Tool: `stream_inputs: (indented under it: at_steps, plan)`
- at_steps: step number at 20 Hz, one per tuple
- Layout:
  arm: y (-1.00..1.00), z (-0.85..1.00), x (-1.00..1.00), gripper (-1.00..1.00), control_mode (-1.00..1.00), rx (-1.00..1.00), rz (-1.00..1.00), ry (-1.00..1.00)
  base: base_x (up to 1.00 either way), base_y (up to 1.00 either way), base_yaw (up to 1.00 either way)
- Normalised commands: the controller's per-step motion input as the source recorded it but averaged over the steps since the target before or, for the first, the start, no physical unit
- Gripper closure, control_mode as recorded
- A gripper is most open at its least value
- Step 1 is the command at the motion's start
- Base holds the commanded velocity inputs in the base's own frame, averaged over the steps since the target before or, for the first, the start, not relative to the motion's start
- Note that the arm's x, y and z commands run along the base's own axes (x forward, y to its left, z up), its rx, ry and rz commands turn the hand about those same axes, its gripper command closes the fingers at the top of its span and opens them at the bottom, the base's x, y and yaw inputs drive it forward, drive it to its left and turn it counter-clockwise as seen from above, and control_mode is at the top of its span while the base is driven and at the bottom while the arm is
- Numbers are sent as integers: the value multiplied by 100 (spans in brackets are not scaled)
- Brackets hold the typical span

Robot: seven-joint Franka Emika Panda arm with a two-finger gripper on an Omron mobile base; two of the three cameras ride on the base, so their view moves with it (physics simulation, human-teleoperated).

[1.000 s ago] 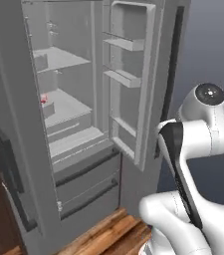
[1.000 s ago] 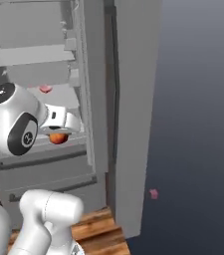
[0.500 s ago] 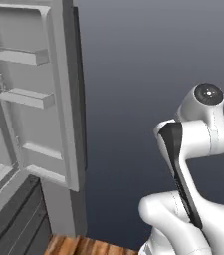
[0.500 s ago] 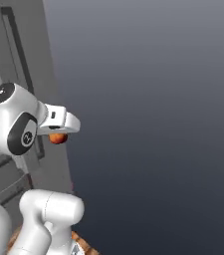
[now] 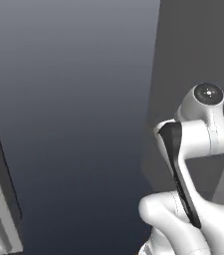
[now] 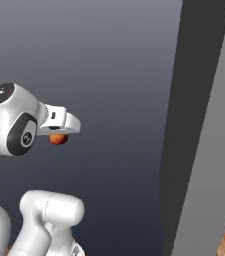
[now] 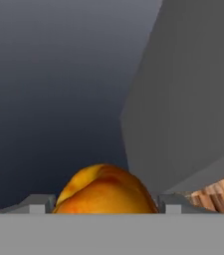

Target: Pick the peach and orange from the fridge and place them on the plate next to the blender to make a fruit smoothie.

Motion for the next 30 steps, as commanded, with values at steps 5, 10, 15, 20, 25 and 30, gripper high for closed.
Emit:
stream_inputs:
  at_steps: [5, 10, 15, 20, 25, 30]
  plan:
    - [0, 0, 0, 100, 100, 0, 0, 0, -6, -53, -79]
    - [0, 0, 0, 100, 100, 0, 0, 0, -1, -86, -70]
    - [0, 0, 0, 100, 100, 0, 0, 0, 20, -100, -47]
    - [0, 0, 0, 100, 100, 0, 0, 0, 75, -100, -13]
    - [0, 0, 0, 100, 100, 0, 0, 0, 100, -71, 11]
    - [0, 0, 0, 100, 100, 0, 0, 0, 100, -36, 11]
